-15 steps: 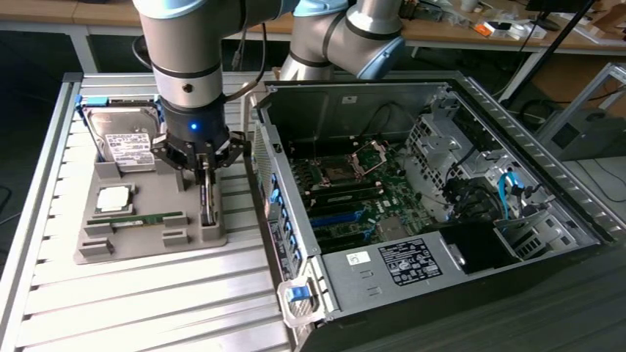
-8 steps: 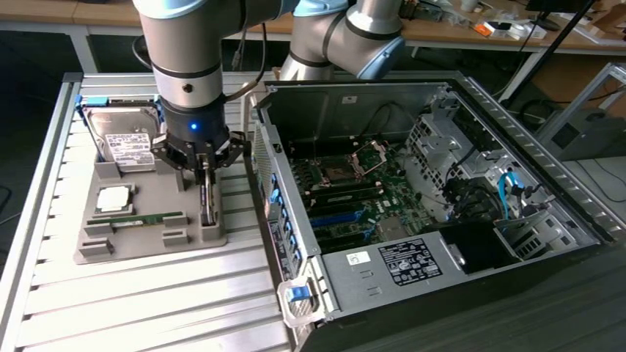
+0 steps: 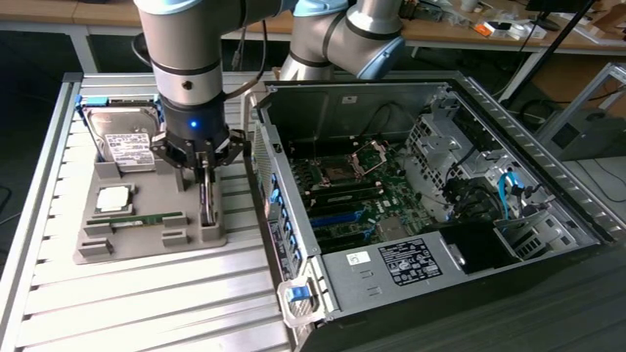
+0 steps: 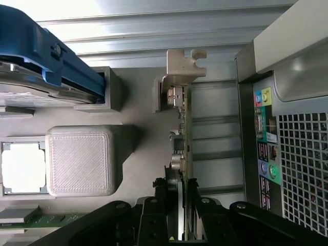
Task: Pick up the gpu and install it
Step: 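Pick up the gpu and move the gpu toward the slot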
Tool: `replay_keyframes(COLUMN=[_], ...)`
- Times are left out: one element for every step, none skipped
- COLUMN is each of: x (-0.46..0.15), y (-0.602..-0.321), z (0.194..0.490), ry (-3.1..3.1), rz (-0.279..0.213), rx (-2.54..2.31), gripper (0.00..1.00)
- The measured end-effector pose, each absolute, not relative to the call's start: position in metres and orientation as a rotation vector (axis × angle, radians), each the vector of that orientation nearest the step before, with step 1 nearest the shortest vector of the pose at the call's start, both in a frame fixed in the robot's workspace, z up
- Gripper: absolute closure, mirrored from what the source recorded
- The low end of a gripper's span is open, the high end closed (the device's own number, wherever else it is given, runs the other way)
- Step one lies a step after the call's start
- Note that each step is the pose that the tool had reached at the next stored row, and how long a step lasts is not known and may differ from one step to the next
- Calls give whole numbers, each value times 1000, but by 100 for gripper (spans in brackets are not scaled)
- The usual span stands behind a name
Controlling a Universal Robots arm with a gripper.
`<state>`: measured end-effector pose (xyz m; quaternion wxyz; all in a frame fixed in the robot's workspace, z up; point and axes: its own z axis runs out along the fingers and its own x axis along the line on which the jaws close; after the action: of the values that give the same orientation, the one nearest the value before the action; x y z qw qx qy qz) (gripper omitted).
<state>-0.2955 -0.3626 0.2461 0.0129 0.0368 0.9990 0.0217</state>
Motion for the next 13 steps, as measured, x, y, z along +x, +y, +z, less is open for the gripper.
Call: replay_keyframes(x=[-295, -295, -295, -295, -295, -295, -295, -296, -295, -295, -295, -295, -295], y=[-363, -363, -363, -363, -363, -363, -363, -363, -363, -363, -363, -363, -363], z=[247, 249, 250, 252, 253, 254, 256, 257, 258, 259, 260, 261, 262], ry=[3113, 3113, 3113, 3113, 3113, 3113, 3113, 3113, 3113, 3113, 3113, 3113, 3113], rz=[68, 68, 68, 68, 68, 68, 68, 67, 68, 68, 68, 68, 68], rx=[115, 115, 115, 115, 115, 115, 115, 115, 115, 115, 115, 115, 115], gripper=[73, 73, 73, 73, 73, 73, 73, 73, 73, 73, 73, 73, 73])
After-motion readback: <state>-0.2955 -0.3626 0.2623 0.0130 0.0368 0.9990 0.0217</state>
